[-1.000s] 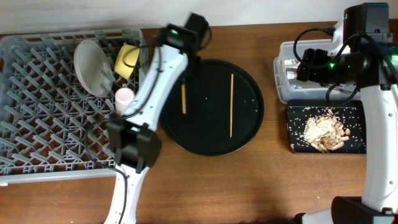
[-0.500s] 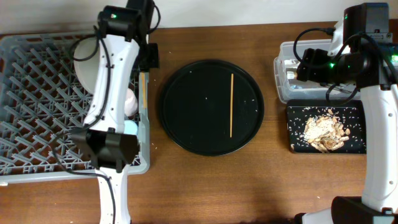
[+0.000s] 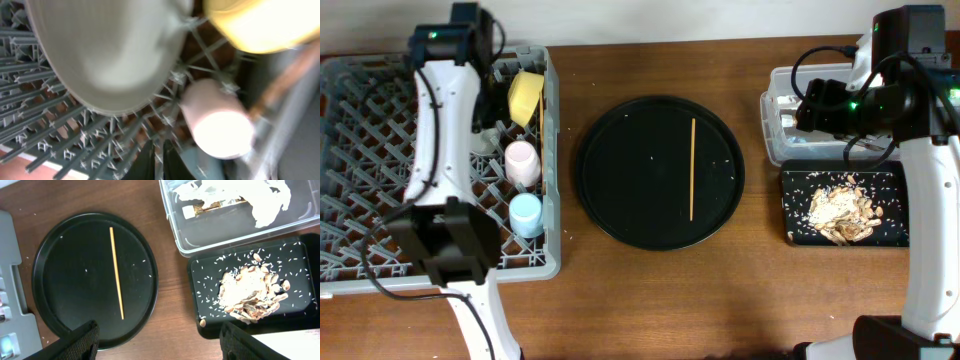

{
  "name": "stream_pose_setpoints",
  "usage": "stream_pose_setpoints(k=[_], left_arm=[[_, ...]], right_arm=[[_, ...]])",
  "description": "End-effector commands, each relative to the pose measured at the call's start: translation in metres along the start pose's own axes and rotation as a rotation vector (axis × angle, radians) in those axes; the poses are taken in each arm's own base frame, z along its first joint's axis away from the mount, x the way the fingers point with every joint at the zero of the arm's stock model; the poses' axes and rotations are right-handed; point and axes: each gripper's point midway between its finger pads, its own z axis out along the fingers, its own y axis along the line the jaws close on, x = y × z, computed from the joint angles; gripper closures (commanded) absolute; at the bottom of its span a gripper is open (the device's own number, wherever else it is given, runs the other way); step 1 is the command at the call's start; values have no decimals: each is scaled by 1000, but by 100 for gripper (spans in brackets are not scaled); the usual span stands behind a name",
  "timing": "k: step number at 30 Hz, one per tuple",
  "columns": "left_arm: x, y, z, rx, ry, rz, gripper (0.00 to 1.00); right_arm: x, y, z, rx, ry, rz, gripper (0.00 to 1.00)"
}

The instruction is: Sort waste into correct bins and load items into the dishwasher rack

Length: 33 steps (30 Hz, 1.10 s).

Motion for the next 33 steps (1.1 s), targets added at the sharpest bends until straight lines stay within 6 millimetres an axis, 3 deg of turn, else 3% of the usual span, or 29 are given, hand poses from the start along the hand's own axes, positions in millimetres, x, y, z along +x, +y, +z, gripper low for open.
stream_pose_setpoints(k=[1, 4, 9, 10, 13, 16, 19, 22, 26, 28, 33], left_arm=[[5, 6, 25, 23, 39, 1, 93], [-2, -3, 20, 76, 10, -2, 92], [-18, -28, -25, 223, -96, 35, 81], [-21, -39, -45, 276, -138, 58, 75], [-19, -68, -75, 384, -188, 132, 64], [-5, -108, -95, 488, -185, 213, 53], [12, -134, -95, 485, -125, 181, 50], [28, -174, -90, 502, -91, 198, 50], [51, -248, -77, 538, -95, 278, 46], [69, -288, -61, 525, -87, 274, 43], [93, -334, -38, 500, -101, 327, 43]], right_arm=[[1, -1, 2, 0, 7, 11, 21], [1, -1, 2, 0, 6, 11, 22], [1, -1, 2, 0, 7, 11, 22], [1, -1, 2, 0, 7, 11, 22], [1, -1, 2, 0, 7, 11, 22], [1, 0, 2, 0, 7, 10, 21], [1, -1, 2, 0, 8, 10, 21], [1, -1, 2, 0, 8, 11, 21], [2, -1, 2, 1, 9, 11, 20], [3, -2, 2, 4, 16, 11, 14], [6, -3, 2, 13, 25, 12, 11]])
